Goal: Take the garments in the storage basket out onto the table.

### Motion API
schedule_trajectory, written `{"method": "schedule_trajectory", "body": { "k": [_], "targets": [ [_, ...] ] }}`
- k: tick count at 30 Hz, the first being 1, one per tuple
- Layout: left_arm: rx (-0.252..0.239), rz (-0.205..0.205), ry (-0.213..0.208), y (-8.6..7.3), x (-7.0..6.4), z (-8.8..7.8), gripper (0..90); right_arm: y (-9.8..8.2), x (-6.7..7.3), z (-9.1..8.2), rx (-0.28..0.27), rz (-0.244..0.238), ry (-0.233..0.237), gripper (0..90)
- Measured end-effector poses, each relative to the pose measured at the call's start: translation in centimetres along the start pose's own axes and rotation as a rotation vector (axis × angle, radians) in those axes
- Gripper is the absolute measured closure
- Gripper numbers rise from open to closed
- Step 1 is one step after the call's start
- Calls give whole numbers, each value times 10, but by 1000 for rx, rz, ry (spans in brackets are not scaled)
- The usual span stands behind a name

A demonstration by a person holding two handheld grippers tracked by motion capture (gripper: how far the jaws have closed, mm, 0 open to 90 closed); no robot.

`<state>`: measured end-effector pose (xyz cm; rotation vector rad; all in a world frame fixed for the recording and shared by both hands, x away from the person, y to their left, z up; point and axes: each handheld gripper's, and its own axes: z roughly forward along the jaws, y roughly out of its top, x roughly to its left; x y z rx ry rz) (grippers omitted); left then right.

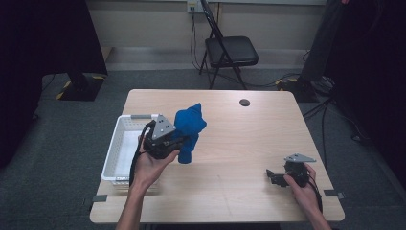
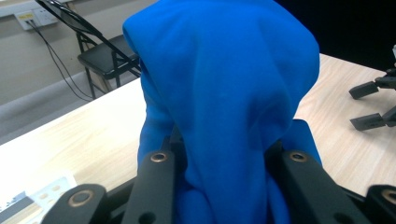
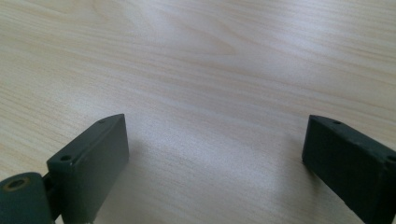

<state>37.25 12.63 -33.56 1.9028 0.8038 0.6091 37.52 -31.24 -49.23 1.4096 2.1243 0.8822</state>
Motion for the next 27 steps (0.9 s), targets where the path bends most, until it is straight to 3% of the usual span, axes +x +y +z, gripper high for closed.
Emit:
{"method": "schedule_trajectory", "body": {
  "k": [19, 23, 27],
  "targets": [
    [37, 13, -63, -4, -22, 29, 693, 0, 0, 0, 0, 0, 0, 60],
    [40, 20, -49, -8, -28, 37, 693, 0, 0, 0, 0, 1, -2, 60],
    [65, 26, -66, -11, -35, 48, 692, 0, 0, 0, 0, 1, -2, 60]
  ]
}}
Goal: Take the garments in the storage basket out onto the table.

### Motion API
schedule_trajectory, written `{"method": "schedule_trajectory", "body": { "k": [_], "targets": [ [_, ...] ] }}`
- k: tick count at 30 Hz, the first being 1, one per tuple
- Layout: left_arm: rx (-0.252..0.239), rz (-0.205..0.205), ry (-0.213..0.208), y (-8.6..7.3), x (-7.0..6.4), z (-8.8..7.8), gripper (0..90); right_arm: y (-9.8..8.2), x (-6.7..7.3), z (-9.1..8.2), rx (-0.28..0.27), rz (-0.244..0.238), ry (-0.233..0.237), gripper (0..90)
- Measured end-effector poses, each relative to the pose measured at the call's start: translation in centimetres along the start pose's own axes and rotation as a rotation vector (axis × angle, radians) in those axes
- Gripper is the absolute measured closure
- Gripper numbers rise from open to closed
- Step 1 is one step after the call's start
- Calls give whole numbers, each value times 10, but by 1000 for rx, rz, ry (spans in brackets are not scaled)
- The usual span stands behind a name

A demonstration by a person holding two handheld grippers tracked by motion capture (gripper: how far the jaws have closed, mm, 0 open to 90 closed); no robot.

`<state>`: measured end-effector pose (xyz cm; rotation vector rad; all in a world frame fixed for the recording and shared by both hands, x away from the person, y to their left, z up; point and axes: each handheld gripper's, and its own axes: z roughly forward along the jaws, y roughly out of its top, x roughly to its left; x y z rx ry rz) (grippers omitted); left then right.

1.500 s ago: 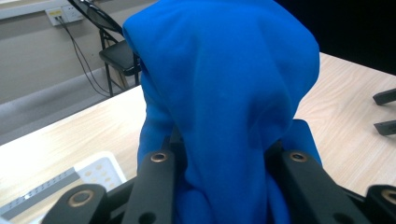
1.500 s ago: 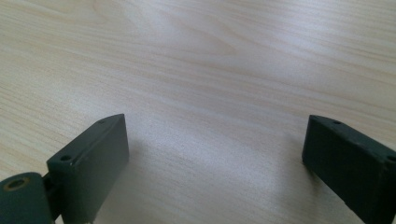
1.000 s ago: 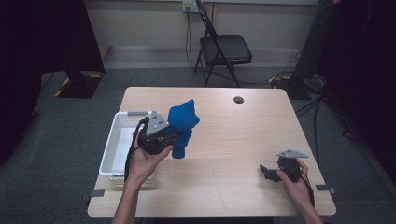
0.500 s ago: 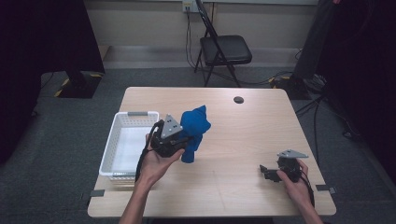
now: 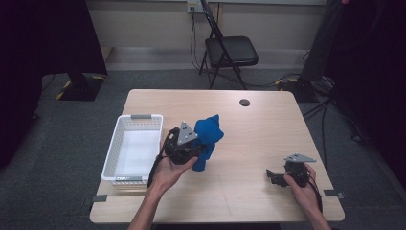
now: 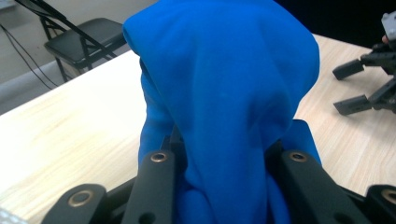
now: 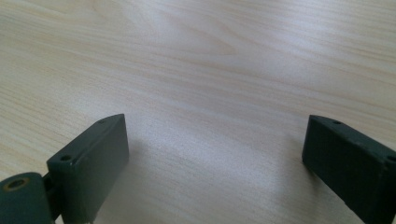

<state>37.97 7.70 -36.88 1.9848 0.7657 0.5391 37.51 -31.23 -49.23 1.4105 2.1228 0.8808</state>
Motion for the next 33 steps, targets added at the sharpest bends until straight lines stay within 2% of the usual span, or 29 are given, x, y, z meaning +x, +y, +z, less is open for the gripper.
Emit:
{"method": "schedule_trajectory", "body": {
  "k": [4, 15, 27, 33],
  "targets": [
    [13, 8, -24, -1, -6, 8, 691, 0, 0, 0, 0, 0, 0, 60],
    [64, -11, -73, -15, -8, 28, 689, 0, 0, 0, 0, 0, -1, 60],
    [105, 8, -117, -20, -20, 48, 689, 0, 0, 0, 0, 0, -1, 60],
    [134, 3, -135, -28, -25, 59, 688, 0, 0, 0, 0, 0, -1, 61]
  ]
}}
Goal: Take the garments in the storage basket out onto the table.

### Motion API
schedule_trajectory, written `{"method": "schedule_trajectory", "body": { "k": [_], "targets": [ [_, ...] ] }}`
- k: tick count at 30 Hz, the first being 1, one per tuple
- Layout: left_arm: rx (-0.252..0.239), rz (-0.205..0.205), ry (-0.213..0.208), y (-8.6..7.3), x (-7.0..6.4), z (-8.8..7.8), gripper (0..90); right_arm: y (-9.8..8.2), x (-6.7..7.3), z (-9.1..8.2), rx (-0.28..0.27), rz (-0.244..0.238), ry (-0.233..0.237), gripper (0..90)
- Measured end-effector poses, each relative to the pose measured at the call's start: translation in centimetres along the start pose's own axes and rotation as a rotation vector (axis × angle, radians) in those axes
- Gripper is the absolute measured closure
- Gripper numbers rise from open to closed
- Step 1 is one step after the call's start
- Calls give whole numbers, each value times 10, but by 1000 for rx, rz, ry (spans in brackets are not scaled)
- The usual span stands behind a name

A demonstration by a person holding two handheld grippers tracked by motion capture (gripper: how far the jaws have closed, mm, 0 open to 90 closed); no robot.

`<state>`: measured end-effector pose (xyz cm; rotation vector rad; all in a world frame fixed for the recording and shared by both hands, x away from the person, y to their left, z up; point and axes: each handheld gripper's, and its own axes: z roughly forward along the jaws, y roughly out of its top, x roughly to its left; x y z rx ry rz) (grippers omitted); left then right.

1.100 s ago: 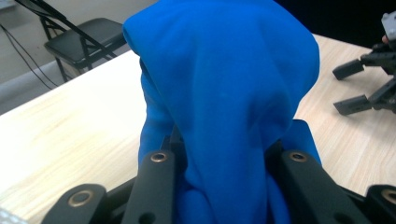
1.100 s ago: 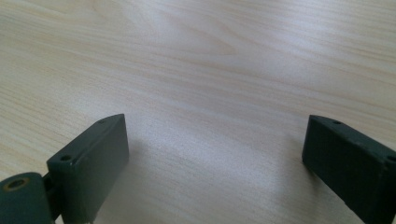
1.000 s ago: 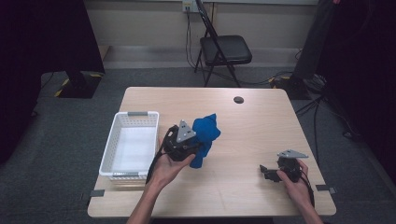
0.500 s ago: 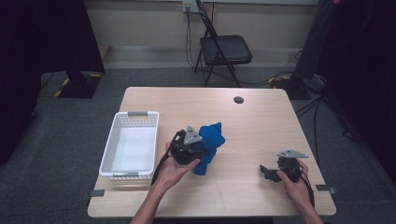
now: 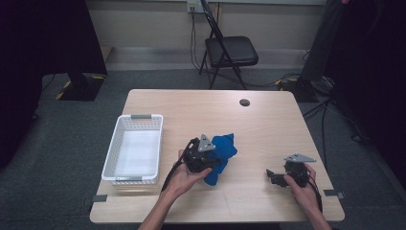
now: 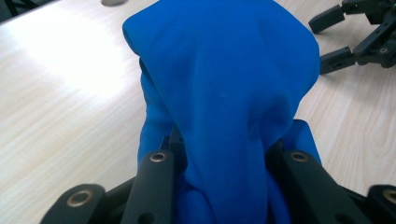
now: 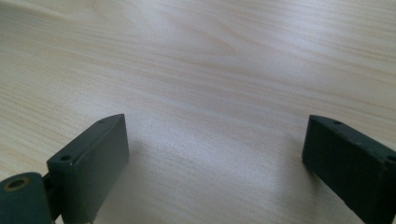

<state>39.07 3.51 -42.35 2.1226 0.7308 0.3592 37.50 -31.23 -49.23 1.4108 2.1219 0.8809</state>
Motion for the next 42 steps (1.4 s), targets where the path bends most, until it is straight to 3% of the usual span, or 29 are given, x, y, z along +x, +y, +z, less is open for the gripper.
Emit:
{"method": "schedule_trajectory", "body": {
  "k": [9, 24, 30, 42],
  "targets": [
    [40, 1, -9, -8, -4, 14, 687, 0, 0, 0, 0, 0, 0, 60],
    [117, 38, -38, -17, -14, 38, 684, 0, 0, 0, 0, 0, 0, 60],
    [144, 70, -45, -19, -17, 45, 680, 0, 0, 0, 0, 0, 0, 60],
    [162, 77, -67, -22, -25, 54, 673, 0, 1, 0, 0, 0, 0, 60]
  ]
}}
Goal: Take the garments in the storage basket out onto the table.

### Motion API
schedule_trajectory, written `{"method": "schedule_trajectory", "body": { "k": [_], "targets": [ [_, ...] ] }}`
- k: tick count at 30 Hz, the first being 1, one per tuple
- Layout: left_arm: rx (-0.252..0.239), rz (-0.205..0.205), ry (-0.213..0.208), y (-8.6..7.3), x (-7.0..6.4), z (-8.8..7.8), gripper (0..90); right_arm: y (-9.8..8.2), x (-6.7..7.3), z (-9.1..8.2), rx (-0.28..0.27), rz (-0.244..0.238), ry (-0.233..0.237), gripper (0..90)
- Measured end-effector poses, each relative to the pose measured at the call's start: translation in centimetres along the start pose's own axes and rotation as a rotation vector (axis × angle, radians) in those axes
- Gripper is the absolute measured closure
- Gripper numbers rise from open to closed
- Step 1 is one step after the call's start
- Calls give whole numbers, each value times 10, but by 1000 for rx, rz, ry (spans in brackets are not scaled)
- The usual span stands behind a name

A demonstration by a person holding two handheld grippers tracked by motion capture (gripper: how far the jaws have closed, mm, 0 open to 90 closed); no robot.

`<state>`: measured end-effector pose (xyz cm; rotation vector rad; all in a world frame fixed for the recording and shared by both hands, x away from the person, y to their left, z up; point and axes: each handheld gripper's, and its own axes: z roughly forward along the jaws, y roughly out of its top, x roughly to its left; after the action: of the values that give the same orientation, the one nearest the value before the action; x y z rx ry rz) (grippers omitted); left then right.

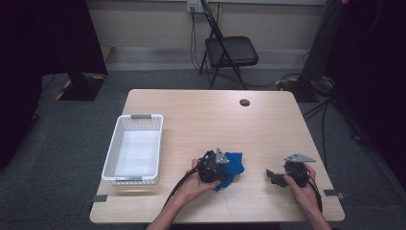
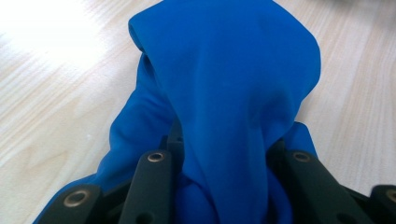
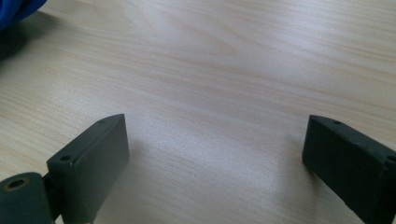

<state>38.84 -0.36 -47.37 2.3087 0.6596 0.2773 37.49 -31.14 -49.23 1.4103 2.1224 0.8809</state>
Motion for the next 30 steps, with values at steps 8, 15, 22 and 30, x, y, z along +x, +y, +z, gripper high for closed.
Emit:
{"method": "schedule_trajectory", "body": {
  "k": [8, 15, 22, 30],
  "targets": [
    [-5, -13, -28, 0, -4, 2, 628, 0, 2, 0, 1, 0, 3, 60],
    [-11, -8, -38, 4, -8, 1, 453, 1, 1, -1, 4, -5, 17, 77],
    [-64, -56, -90, 5, 0, -8, 255, 5, 2, -6, -2, 12, 77, 128],
    [-137, -75, -110, 8, 9, -28, 194, 24, 21, -24, -101, -42, 222, 164]
  ]
}}
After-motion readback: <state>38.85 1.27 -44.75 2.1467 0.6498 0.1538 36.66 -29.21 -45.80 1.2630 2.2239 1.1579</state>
